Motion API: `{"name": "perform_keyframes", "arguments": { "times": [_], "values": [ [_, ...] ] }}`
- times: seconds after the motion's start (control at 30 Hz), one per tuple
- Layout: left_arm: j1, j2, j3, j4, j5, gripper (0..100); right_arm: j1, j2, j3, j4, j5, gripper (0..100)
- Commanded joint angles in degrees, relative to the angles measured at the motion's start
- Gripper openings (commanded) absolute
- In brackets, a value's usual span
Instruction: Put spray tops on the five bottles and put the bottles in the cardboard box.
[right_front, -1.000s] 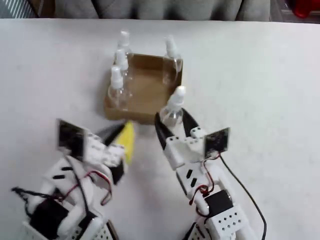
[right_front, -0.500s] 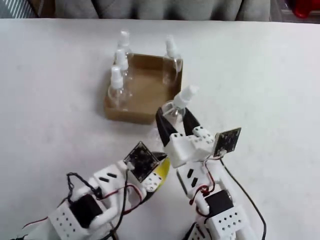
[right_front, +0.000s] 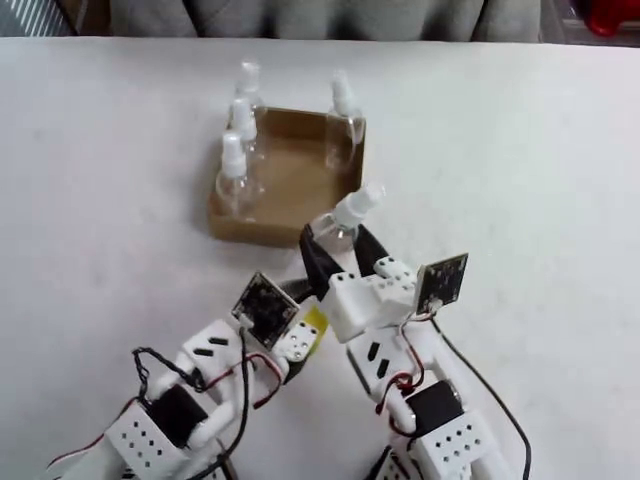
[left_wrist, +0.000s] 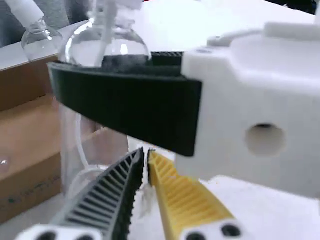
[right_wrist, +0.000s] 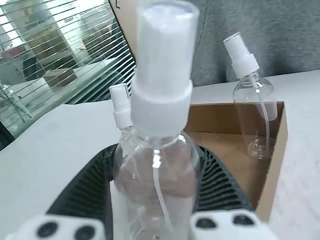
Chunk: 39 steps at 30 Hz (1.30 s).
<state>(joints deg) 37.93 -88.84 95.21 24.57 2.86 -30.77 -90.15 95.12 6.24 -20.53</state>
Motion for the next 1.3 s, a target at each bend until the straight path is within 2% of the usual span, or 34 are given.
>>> {"name": "perform_keyframes", "arguments": {
  "times": [0.0, 0.2, 0.43, 0.5, 0.63, 0.8, 0.97, 1.03, 1.1, 1.27],
  "values": [
    [-2.95, -0.66, 1.49, -2.02, -0.62, 2, -0.92, -3.21, -3.34, 1.54, -0.26, 1.5],
    [-3.12, -0.66, 2.02, -2.02, -0.62, 2, -2.24, -13.85, -3.34, 12.53, 0.09, 1.5],
    [-3.03, -0.66, 1.93, -1.23, -0.53, 2, -2.07, -10.15, -2.99, 10.33, 2.99, 1.5],
    [-3.91, -0.75, 1.41, 1.14, -0.53, 2, -1.89, -10.15, -2.99, 10.33, 3.08, 1.5],
    [-10.68, -0.75, -1.23, 7.38, -1.23, 2, 1.1, -9.8, -2.99, 10.33, 3.16, 1.5],
    [-24.4, -0.75, -2.99, 14.86, -8.35, 2, 4.44, -9.8, -2.99, 10.33, 11.25, 1.5],
    [-38.11, -0.75, -2.81, 19.43, -11.25, 2, 7.16, -10.07, -3.34, 10.15, 12.66, 1.5],
    [-42.07, -0.75, -2.02, 19.52, -11.6, 2, 8.48, -9.71, -3.43, 7.08, 12.75, 1.5],
    [-43.91, -0.75, 0.79, 18.11, -11.6, 2, 10.15, -9.63, -3.43, 3.12, 12.92, 1.5],
    [-44.44, -0.66, 2.2, 16.09, -11.6, 2, 9.8, -9.63, -3.52, -1.1, 19.43, 1.5]
  ]
}}
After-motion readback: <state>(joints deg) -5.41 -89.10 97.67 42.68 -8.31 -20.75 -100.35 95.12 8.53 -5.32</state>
